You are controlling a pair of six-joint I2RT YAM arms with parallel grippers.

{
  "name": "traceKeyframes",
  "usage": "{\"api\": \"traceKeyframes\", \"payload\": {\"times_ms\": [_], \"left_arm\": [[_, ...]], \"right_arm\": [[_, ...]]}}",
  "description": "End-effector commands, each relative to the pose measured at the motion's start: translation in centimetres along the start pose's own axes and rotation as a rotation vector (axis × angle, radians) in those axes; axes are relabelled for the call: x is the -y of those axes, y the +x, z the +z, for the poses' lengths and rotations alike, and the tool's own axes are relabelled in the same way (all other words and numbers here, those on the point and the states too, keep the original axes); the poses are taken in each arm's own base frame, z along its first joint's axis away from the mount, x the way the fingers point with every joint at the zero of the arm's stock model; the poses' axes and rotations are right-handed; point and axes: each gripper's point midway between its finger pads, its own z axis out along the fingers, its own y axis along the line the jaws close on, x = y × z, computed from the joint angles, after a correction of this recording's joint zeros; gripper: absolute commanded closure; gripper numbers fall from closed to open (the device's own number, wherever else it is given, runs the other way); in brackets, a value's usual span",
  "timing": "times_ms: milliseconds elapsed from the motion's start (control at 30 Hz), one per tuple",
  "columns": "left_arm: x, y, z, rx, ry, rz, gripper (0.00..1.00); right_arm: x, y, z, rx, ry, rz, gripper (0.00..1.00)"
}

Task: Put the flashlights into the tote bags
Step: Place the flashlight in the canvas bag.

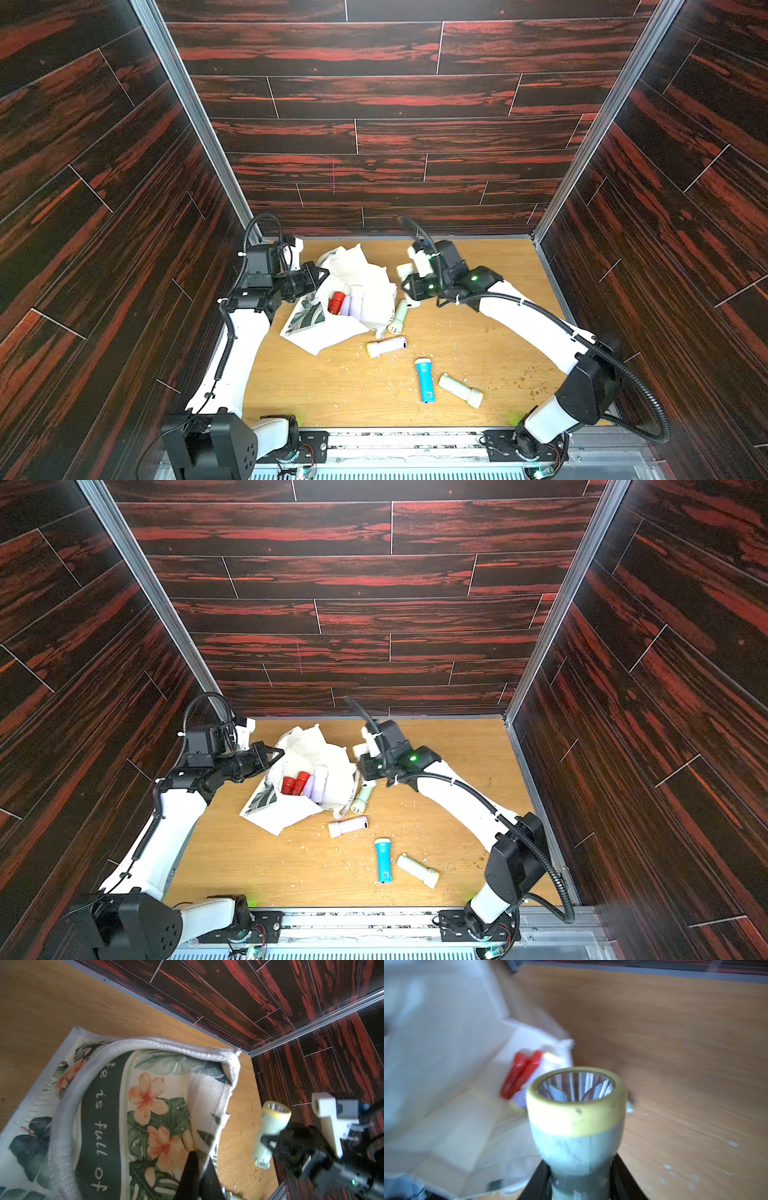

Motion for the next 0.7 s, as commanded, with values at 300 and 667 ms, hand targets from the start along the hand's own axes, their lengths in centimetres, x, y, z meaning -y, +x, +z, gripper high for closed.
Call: {"api": "traceKeyframes", "payload": {"times_ms": [300, 667], "left_arm": [[2.6, -0.1, 0.5, -0.002, 0.076, 0.042, 1.00], [3.0, -0.4, 0.4, 0.018, 0.057, 0.035, 1.00]], "right_arm": [[-7.5, -1.1, 4.5, -0.030, -0.152, -0.177, 1.00], [-8.1, 0.2, 9.3, -0.089, -0.116, -0.188, 1.00]]}}
